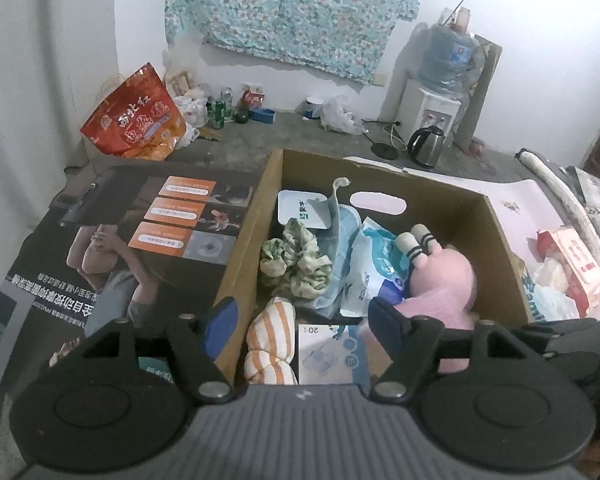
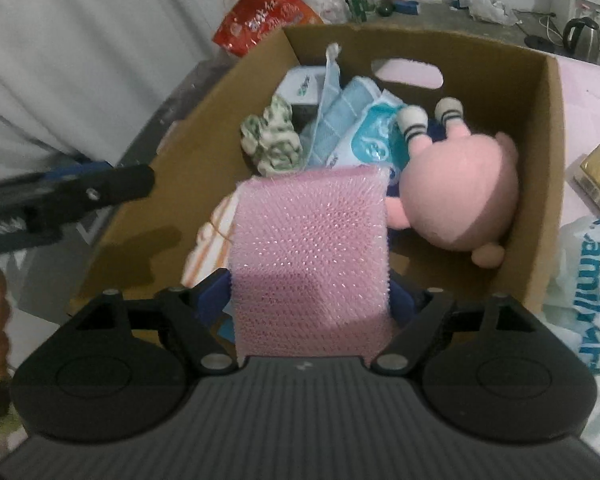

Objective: Organize soft objects
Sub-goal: 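Carry the pink sponge and blue box into the cardboard box and release, then reach the left gripper to the clear plastic bag and grasp it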

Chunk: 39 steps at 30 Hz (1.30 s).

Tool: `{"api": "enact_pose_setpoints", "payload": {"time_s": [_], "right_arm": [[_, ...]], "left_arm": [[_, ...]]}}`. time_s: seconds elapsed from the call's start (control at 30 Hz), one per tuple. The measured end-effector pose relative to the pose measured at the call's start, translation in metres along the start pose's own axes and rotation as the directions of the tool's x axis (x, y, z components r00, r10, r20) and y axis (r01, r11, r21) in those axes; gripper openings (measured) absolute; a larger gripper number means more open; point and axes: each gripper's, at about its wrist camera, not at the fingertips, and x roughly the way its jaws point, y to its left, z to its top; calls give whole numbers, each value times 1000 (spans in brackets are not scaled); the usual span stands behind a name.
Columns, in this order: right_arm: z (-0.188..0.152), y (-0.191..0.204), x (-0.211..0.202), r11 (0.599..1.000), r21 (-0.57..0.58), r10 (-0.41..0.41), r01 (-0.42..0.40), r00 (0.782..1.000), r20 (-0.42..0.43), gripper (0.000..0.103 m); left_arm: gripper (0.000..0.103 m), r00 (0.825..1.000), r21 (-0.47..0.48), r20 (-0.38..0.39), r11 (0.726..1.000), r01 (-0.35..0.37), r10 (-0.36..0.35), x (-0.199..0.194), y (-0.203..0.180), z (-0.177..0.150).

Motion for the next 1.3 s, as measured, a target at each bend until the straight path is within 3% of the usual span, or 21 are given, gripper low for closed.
{"api": "enact_pose_setpoints", "payload": {"time_s": [0.27, 0.4, 0.5, 0.67, 0.83, 1.03, 1.13, 1.3], "right_arm": [[-4, -3, -4, 1000, 9, 13, -13, 1000, 13, 83], [-5, -1, -23, 998, 1, 67, -67, 996, 64, 83], [-7, -4, -47, 993, 7, 117, -119, 985, 128, 83], [-23, -28, -102, 977, 48, 186, -206, 946, 264, 83], [-58, -66, -159, 960, 103, 202, -259, 902, 381, 83], [-117, -114, -203, 942, 203, 138, -266, 861, 489, 83], [-153, -138, -210, 922, 274, 101, -272, 855, 508, 83], [-203, -170, -206, 887, 381, 41, -260, 867, 497, 83]], "left_arm": [[73, 1000, 6, 2, 1000, -3, 3, -1, -1, -1], [73, 1000, 6, 3, 1000, -1, 1, -2, -1, -1], [73, 1000, 10, 7, 1000, -4, 4, -5, -6, -2], [74, 1000, 33, 3, 999, 15, -15, -9, -19, -6], [77, 998, 104, -32, 993, 56, -53, -3, -45, -12], [78, 987, 193, -139, 975, 107, -81, 29, -87, -26], [77, 979, 197, -195, 975, 99, -60, 52, -102, -29], [76, 973, 185, -226, 978, 98, -55, 63, -116, -26]]}}
